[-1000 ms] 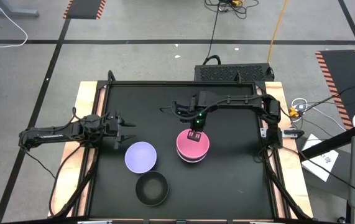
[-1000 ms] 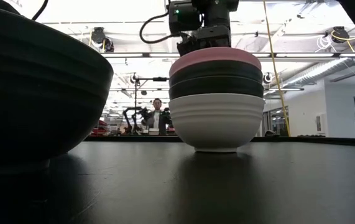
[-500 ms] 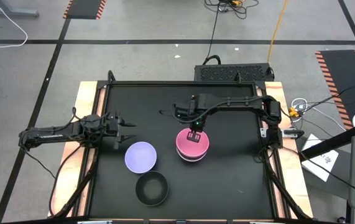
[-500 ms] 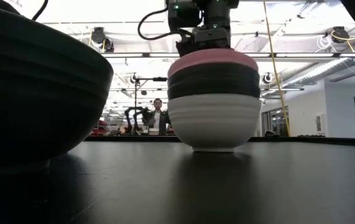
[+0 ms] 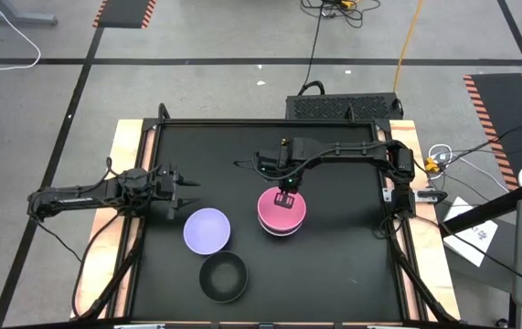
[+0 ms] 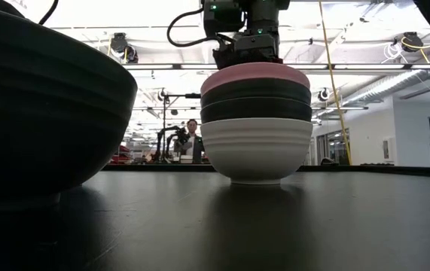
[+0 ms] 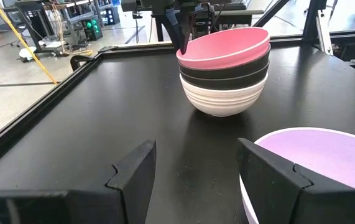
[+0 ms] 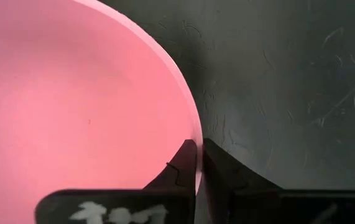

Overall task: Nest bowls inside each other
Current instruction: Stack the pink bowl into the black bowl, then stack the purple bowl into the pink bowl

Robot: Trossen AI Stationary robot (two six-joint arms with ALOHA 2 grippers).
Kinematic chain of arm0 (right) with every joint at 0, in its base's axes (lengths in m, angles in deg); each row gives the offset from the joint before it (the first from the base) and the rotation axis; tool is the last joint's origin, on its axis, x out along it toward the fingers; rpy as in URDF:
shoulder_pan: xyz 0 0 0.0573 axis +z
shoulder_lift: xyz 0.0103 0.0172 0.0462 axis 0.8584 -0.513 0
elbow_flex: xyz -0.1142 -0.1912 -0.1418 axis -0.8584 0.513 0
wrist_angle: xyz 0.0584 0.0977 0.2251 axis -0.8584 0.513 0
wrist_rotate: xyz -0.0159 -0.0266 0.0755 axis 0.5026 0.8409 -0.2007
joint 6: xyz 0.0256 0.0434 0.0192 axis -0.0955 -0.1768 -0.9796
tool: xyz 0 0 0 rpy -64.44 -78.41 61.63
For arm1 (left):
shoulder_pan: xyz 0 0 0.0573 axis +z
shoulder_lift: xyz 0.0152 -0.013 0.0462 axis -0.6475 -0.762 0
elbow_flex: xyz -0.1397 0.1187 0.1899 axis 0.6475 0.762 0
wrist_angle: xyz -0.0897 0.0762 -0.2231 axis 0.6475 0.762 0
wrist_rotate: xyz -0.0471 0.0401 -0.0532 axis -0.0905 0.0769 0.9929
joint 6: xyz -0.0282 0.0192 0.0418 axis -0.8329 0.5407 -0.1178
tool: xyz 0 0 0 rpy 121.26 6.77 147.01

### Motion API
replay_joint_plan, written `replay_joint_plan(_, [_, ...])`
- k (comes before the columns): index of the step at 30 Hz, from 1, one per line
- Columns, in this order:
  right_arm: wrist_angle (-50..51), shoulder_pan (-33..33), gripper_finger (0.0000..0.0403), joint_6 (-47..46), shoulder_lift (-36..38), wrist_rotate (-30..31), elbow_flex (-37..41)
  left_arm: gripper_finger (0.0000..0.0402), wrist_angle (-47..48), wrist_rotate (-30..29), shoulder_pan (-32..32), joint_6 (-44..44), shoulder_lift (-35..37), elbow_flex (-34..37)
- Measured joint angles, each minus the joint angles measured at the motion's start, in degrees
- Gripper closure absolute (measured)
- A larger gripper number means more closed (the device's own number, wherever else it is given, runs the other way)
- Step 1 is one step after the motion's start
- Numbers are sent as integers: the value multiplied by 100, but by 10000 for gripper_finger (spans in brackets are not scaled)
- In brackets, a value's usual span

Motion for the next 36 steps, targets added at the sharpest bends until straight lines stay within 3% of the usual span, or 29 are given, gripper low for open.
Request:
replay_joint_plan(6, [-152,10,388,28,0,-25,0,177,-2,0,1,-2,0,0])
replay_joint_plan(21, [-280,26,267,-24,367,-201,9,177,-2,4,-1,-2,0,0])
replay_joint_plan(30, [-838,68,254,263,1530,-190,105,176,-1,7,-1,18,0,0])
replay_joint_plan(36, [-2723,267,256,305,2971,-199,1568,176,-156,15,-1,51,15,0])
